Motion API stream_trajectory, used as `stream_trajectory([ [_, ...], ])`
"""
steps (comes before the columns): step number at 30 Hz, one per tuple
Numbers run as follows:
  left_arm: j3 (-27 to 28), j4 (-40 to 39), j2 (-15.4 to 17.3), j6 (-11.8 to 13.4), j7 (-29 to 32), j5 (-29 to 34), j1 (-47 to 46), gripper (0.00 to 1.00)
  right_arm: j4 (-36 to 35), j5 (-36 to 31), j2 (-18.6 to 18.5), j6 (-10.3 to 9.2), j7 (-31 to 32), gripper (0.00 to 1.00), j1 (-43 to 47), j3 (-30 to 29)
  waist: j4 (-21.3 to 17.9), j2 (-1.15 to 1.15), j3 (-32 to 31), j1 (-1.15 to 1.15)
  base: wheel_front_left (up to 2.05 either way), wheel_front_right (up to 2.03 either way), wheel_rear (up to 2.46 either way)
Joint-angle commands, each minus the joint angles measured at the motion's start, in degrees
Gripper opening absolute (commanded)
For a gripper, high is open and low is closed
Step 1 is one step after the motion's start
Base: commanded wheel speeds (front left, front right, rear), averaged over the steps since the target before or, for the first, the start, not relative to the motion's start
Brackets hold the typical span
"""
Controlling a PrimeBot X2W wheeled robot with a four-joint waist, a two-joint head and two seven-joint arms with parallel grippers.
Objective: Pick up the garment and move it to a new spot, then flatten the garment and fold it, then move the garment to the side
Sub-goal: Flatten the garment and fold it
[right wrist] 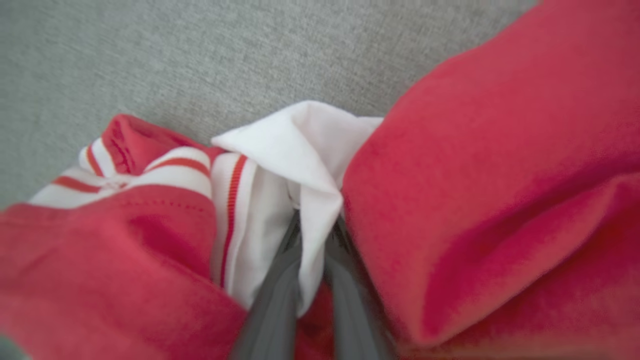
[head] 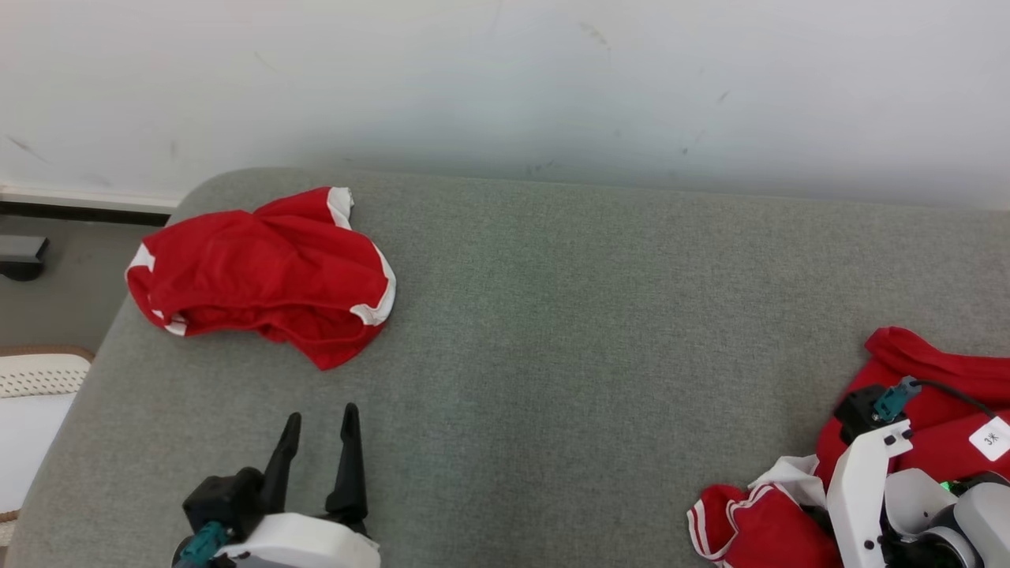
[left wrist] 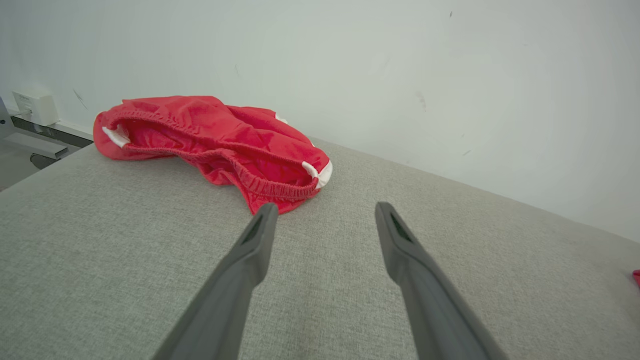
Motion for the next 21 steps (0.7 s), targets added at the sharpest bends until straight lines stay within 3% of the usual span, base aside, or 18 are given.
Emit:
stream_trajectory([
  [1,0.3,0.0,0.2,0.1,0.0,-0.2,-0.3,1.00,0.9,0.4,0.7,-0.10,-1.6,0.00,-0.1,0.6,0.0,0.00,0.0,0.00,0.00,0.00,0.00],
  [11,-0.2,-0.5,0.2,0.1,0.0,-0.3,-0.9,1.00,0.5,0.5,2.6,-0.10,-16.2,0.00,-7.9,-1.1,0.7,0.00,0.3,0.00,0.00,0.00,0.00],
  [21,-2.8,-2.2,0.2,0.9,0.0,-2.3,-3.8,1.00,6.6,-1.5,2.5,-0.10,-24.7,0.00,-21.0,-0.9,5.9,0.00,7.7,0.00,0.00,0.00,0.00],
])
